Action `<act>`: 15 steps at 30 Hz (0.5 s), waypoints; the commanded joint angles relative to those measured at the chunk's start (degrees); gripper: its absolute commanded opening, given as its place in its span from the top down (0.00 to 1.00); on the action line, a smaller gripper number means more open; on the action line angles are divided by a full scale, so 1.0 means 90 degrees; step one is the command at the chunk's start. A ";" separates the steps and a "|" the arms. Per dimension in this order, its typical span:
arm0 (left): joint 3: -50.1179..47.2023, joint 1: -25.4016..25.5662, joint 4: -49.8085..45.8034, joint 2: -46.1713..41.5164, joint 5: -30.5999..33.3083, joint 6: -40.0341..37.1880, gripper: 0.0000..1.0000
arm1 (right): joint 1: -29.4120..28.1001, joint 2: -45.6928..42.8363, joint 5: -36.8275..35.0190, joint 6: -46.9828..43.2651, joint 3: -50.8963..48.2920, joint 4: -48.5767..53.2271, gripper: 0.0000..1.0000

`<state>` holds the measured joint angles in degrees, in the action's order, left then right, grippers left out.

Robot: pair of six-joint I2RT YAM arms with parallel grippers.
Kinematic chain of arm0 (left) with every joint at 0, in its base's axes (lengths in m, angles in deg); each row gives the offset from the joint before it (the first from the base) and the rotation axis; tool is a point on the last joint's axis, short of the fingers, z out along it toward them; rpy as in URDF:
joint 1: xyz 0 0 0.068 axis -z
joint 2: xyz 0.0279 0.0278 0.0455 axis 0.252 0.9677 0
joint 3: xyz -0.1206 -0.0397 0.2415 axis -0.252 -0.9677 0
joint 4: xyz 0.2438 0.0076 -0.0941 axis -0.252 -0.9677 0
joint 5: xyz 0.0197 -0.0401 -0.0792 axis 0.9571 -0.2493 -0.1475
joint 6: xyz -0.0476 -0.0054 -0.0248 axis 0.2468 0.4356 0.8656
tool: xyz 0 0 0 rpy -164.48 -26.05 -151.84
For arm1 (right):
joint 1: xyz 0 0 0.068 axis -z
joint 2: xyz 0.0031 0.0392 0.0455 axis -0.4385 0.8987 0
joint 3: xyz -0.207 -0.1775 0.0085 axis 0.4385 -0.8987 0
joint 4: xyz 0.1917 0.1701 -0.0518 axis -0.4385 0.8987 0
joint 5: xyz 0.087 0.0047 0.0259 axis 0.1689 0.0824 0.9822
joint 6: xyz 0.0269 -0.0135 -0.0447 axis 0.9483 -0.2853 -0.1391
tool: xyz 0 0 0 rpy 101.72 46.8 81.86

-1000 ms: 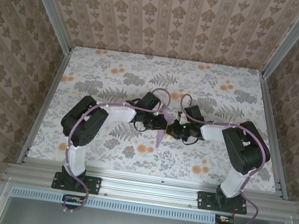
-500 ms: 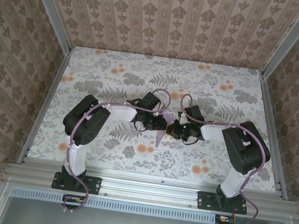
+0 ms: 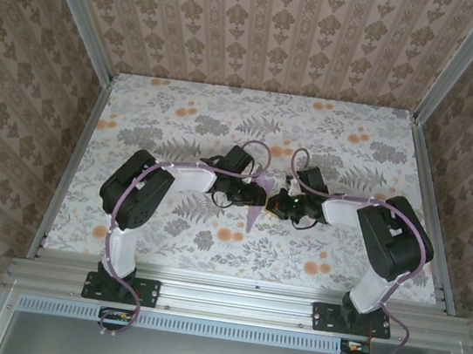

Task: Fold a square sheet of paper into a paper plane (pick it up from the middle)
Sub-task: Fold the wing for the fifth time at the center of the table.

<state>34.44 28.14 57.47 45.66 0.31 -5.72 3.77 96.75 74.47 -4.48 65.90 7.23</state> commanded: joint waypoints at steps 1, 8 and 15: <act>-0.0005 0.0065 0.0125 0.0168 -0.0249 -0.0167 0.65 | 0.0159 -0.0199 0.0257 0.0164 -0.0120 -0.0332 0.94; -0.0061 0.0040 0.0241 0.0062 -0.0316 -0.0191 0.62 | 0.0369 -0.0152 0.0485 0.0296 -0.0150 -0.0581 0.94; -0.0139 0.0016 0.0432 0.0071 -0.0354 -0.0035 0.66 | 0.0391 0.0062 0.0837 0.0612 -0.0135 -0.1036 0.95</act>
<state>34.35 28.06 60.16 45.66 -1.55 -5.72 7.24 96.70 78.20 -1.09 65.25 2.07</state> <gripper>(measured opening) 0.358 0.068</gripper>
